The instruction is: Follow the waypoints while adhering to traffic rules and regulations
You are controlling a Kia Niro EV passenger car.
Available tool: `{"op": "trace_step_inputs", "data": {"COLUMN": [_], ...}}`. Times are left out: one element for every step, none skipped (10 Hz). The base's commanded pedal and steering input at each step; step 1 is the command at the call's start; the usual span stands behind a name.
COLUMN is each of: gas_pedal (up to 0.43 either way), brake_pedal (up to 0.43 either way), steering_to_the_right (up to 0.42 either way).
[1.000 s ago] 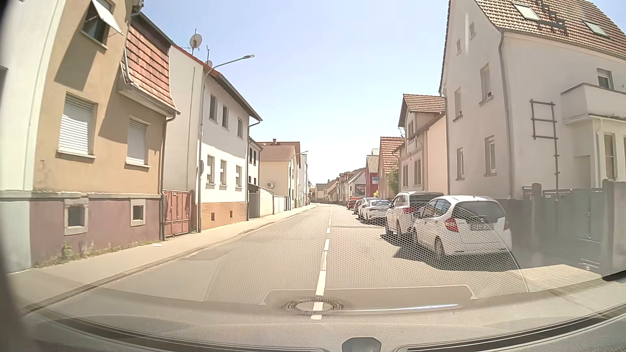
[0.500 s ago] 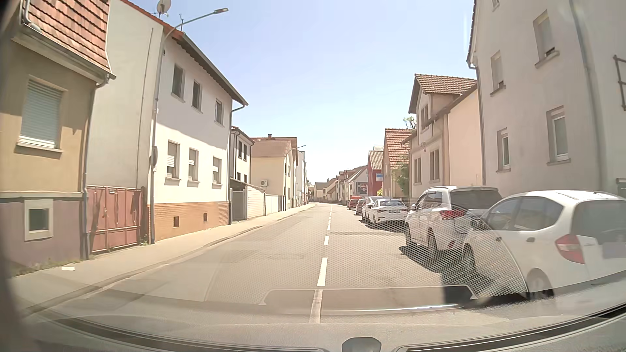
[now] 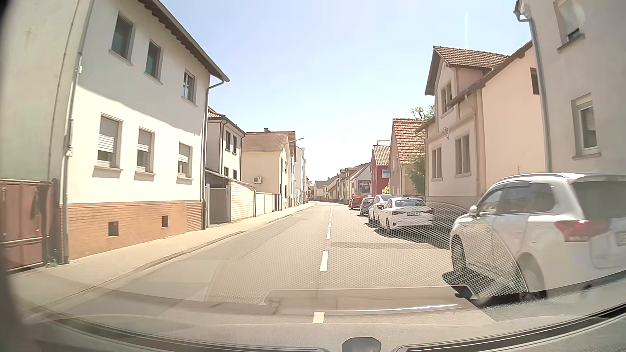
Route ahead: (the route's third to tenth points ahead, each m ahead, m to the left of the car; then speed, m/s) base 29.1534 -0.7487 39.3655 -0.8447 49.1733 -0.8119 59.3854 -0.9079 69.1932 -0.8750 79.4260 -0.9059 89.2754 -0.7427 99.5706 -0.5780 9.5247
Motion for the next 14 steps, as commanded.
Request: {"op": "trace_step_inputs", "data": {"gas_pedal": [0.028,0.028,0.028,0.028,0.028,0.028,0.028,0.028,0.028,0.028,0.028,0.028,0.028,0.028], "brake_pedal": [0.024,0.024,0.024,0.024,0.024,0.024,0.024,0.024,0.024,0.024,0.024,0.024,0.024,0.024], "steering_to_the_right": [0.001,0.001,0.001,0.001,0.001,0.001,0.001,0.001,0.001,0.002,0.001,0.001,0.001,0.001]}}
